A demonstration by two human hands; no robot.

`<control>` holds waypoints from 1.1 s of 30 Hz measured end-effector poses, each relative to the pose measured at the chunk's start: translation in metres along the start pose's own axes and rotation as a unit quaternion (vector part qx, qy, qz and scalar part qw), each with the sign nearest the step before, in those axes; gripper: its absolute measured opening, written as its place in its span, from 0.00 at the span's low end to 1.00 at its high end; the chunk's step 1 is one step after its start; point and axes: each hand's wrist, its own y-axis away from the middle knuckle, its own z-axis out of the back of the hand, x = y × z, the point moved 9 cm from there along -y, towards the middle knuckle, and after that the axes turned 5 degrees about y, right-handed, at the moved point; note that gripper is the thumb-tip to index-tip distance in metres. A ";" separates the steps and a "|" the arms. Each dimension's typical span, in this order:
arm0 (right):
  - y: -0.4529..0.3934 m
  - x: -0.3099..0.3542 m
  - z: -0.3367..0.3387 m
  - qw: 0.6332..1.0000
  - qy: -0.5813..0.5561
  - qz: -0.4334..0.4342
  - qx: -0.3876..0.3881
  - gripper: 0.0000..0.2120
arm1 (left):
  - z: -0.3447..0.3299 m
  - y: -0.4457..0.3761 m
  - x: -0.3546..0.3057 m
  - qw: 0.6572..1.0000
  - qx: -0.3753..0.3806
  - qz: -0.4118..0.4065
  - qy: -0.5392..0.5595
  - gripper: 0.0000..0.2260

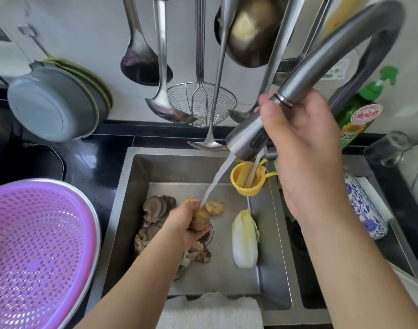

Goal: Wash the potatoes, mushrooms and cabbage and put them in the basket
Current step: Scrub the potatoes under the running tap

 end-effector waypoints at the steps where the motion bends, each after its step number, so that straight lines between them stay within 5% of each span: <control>1: -0.004 -0.002 0.001 1.000 0.018 0.008 -0.009 0.10 | 0.000 -0.001 0.000 1.000 0.000 -0.004 -0.003 0.14; 8: 0.020 -0.060 -0.001 0.986 0.167 -0.018 0.013 0.05 | 0.003 -0.015 0.007 0.999 0.030 -0.006 0.014 0.17; 18: 0.023 -0.075 -0.007 0.982 0.172 -0.025 0.072 0.05 | -0.022 -0.026 0.037 0.994 0.065 0.029 0.079 0.21; 23: 0.020 -0.079 -0.006 0.979 0.189 -0.017 0.069 0.05 | -0.030 -0.024 0.034 0.989 0.146 -0.020 0.004 0.26; 26: 0.022 -0.084 -0.006 0.982 0.179 -0.012 0.067 0.07 | -0.028 -0.021 0.036 0.993 0.118 -0.014 -0.020 0.13; 33: 0.023 -0.084 -0.006 0.992 0.069 -0.008 0.101 0.13 | -0.025 -0.010 0.022 0.996 0.062 -0.001 0.057 0.20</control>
